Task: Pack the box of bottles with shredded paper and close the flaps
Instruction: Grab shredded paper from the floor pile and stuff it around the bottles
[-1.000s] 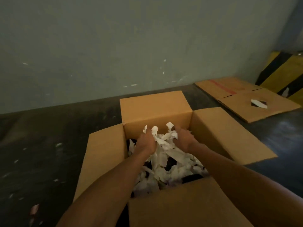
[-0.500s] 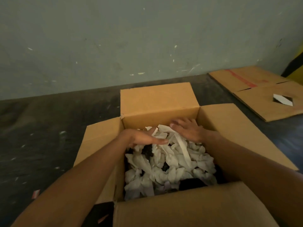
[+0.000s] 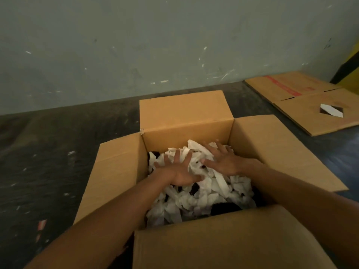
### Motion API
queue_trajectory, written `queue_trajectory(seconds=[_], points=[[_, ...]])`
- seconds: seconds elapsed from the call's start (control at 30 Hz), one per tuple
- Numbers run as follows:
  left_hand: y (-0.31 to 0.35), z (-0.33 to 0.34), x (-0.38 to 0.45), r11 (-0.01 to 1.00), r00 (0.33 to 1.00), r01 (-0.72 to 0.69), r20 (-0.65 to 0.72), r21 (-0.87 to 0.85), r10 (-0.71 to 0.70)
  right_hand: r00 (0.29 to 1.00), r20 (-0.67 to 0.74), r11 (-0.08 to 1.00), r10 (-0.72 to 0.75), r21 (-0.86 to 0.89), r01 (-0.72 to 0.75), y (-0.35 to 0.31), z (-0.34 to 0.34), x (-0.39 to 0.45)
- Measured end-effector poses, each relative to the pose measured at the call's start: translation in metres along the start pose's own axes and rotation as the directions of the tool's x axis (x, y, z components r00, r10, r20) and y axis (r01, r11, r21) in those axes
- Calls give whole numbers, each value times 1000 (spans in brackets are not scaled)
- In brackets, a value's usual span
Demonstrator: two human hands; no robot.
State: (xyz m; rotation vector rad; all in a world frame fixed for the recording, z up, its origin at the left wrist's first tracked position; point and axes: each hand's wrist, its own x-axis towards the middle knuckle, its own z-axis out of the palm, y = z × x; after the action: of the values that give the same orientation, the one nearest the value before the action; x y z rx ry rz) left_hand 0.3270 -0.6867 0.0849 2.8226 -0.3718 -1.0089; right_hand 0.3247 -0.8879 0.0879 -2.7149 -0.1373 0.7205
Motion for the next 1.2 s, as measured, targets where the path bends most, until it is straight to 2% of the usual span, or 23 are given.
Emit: queue_trajectory(seconds=[0.17, 0.33, 0.5, 0.6, 0.7, 0.8, 0.87, 0.97, 1.07, 1.13, 1.2], points=[[-6, 22, -15, 995, 989, -64, 139, 74, 53, 979, 204, 977, -13, -206, 56, 2, 21, -30], [-6, 59, 12, 994, 998, -32, 65, 103, 26, 956, 286, 933, 65, -357, 43, 5, 48, -15], [-11, 72, 24, 995, 999, -29, 28, 100, 26, 953, 295, 943, 69, -332, 35, 9, 57, -10], [-12, 67, 21, 995, 997, -17, 72, 103, 10, 951, 302, 936, 68, -348, 43, 5, 52, -14], [-8, 42, 6, 992, 989, -13, 145, 122, -5, 935, 346, 938, 72, -344, 55, -1, 29, -16], [-9, 3, -12, 994, 983, -69, 173, 81, 54, 916, 400, 967, 29, -242, 75, -8, -9, -20], [-11, -11, -16, 994, 990, -83, 108, -67, 90, 934, 355, 989, -34, -120, 82, -9, -25, -17], [-10, -3, -8, 964, 996, -82, -49, -252, 72, 990, 138, 999, -32, -16, 34, -6, -23, -3], [-6, 25, 7, 984, 1000, -16, 16, -179, 20, 992, 113, 993, 50, -111, -37, 1, 4, 15], [-3, 38, 16, 997, 999, 17, 38, -78, -14, 988, 146, 990, 43, -138, -23, 9, 21, 28], [0, 39, 23, 998, 1000, 23, 18, -64, -22, 983, 181, 985, 33, -170, -2, 17, 32, 41]])
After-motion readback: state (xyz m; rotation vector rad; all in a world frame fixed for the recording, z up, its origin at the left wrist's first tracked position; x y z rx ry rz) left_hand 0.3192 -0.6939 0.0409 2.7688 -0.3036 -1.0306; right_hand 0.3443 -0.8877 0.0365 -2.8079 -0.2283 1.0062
